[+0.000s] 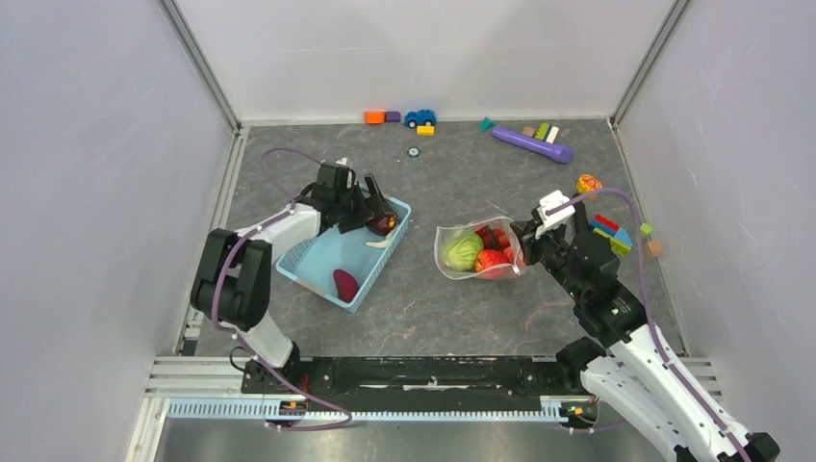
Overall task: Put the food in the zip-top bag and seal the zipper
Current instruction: Pick up the fake fruit from the bin, then place the fake fruit in the zipper food storage bag.
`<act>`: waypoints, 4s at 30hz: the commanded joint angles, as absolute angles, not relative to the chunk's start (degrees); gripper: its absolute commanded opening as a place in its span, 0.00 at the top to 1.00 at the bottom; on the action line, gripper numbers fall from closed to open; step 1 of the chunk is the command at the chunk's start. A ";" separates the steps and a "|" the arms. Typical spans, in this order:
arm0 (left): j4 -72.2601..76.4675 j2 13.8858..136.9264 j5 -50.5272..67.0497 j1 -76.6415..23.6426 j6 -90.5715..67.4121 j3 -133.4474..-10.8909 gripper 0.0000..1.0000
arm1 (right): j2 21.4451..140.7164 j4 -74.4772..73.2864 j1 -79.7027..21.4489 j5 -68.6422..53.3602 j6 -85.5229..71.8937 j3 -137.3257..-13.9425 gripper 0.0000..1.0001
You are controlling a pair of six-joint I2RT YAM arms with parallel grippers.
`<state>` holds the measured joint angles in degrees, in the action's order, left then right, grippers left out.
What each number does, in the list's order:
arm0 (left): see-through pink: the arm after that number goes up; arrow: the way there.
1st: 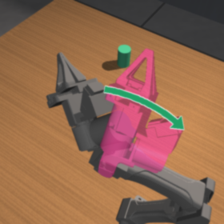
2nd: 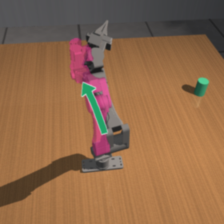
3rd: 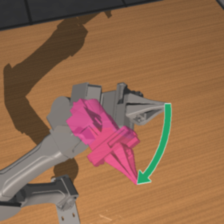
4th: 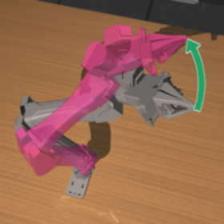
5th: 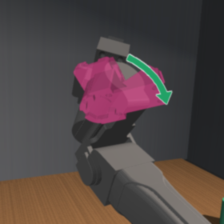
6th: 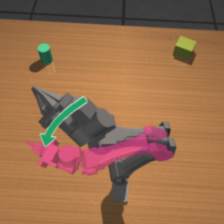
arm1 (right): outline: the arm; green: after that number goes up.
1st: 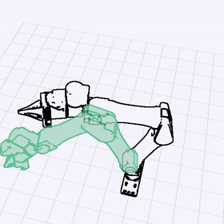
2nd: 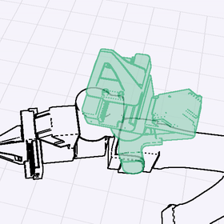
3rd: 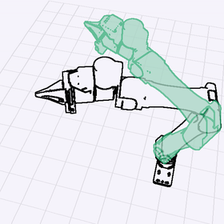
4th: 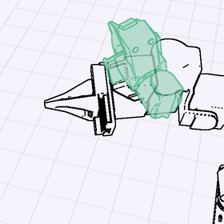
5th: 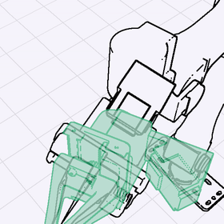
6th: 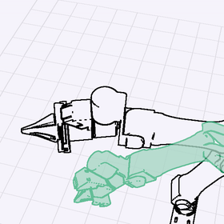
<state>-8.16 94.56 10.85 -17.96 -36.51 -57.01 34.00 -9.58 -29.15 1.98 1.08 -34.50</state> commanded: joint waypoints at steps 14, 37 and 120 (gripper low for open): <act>-5.62 99.47 11.96 -18.52 -43.67 -56.00 0.00 | 32.36 -8.11 -29.27 0.51 1.85 -37.44 1.00; -10.15 107.23 9.16 -20.53 -45.43 -59.22 0.18 | 31.21 -4.97 -29.26 -2.48 1.19 -34.46 1.00; -18.62 101.77 6.50 -56.16 -11.59 -84.99 0.41 | 44.04 -19.11 -29.25 -5.10 -10.37 -50.62 1.00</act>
